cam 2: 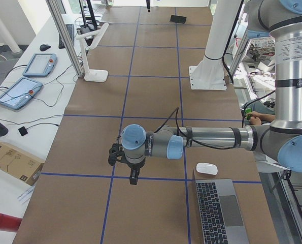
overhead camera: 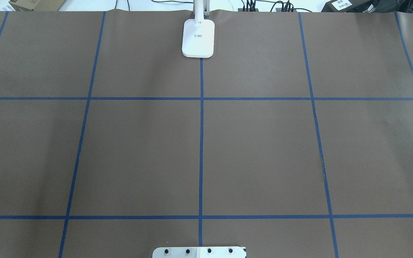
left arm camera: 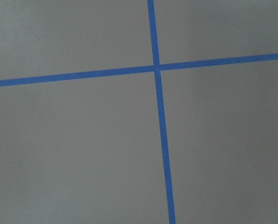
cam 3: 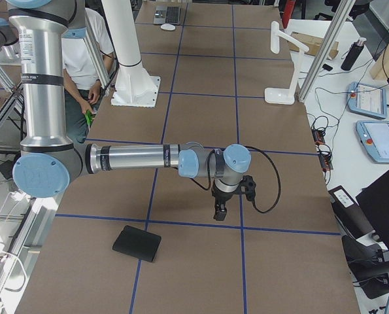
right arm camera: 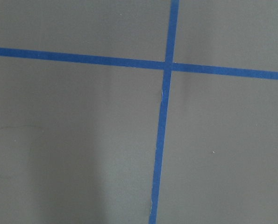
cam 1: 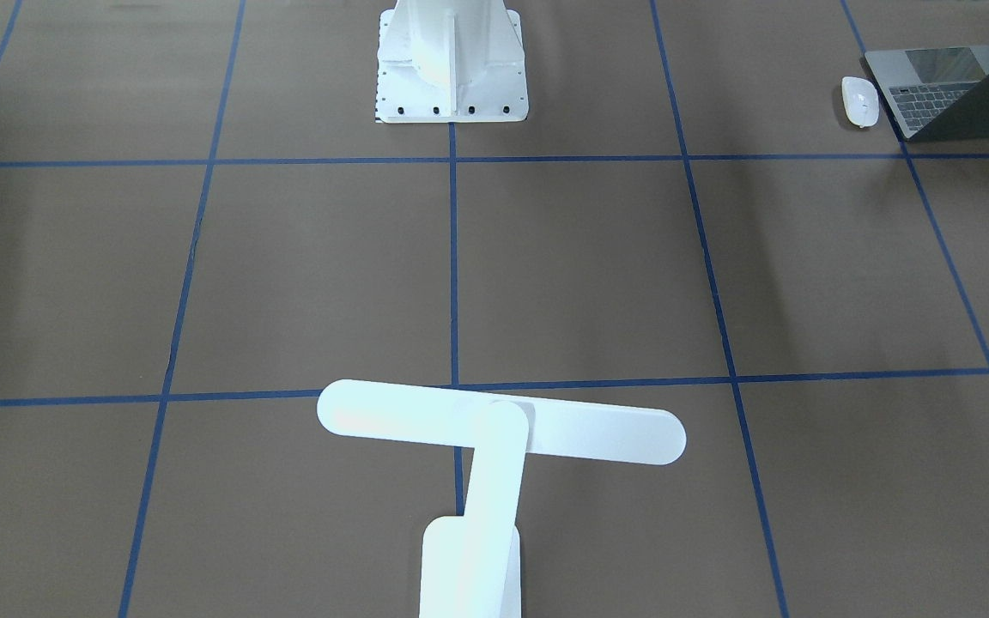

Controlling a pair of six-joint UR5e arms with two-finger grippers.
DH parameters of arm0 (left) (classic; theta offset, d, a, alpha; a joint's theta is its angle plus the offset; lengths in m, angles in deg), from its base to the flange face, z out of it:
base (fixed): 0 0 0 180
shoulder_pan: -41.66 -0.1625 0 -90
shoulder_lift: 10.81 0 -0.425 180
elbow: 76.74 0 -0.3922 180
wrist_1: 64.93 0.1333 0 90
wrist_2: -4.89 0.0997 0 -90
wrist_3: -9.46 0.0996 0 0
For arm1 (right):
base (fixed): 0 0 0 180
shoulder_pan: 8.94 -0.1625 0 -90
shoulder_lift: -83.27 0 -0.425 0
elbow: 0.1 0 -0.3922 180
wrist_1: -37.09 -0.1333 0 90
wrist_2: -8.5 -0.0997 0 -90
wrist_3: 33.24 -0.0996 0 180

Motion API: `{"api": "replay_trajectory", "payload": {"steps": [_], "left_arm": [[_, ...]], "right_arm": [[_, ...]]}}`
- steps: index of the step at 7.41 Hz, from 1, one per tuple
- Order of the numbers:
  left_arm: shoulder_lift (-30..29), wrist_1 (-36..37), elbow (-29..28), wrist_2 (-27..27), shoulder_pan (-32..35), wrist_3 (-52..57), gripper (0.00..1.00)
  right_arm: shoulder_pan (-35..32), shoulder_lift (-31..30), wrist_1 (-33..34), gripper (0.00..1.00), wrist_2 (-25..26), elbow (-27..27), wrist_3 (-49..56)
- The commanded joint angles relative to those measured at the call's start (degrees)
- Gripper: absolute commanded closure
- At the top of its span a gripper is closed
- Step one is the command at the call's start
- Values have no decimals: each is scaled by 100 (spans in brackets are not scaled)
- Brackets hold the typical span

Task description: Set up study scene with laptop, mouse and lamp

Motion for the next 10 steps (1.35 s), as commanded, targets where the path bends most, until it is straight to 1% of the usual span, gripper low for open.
{"api": "replay_trajectory", "payload": {"steps": [1, 3, 4, 5, 6, 7, 8, 9, 10], "left_arm": [[24, -15, 166, 10, -5, -37, 0], [51, -15, 158, 10, -6, -46, 0], [51, -15, 150, -25, -5, -46, 0], [51, -15, 167, -34, -5, -46, 0], [59, -24, 176, -34, 3, -38, 0], [112, -41, 228, -34, 3, -29, 0], [112, -59, 203, -25, -14, -37, 0], [121, -59, 281, -43, 12, -37, 0], [121, 28, 212, -139, 3, -37, 0]], "right_arm": [[-5, -13, -2, 1, -137, -20, -26], [-5, -21, -2, 1, -156, -29, -35], [-14, -21, -184, 1, -164, -38, -87], [-14, -82, -499, 1, -269, -38, -410], [-14, -300, -972, 1, -400, -64, -526], [-14, -564, -1412, 1, -410, -3, -536], [-14, -636, -1652, 1, -428, -64, -536], [-14, -645, -1680, 1, -428, -64, -527], [-14, -637, -1689, 1, -393, -64, -519]]}}
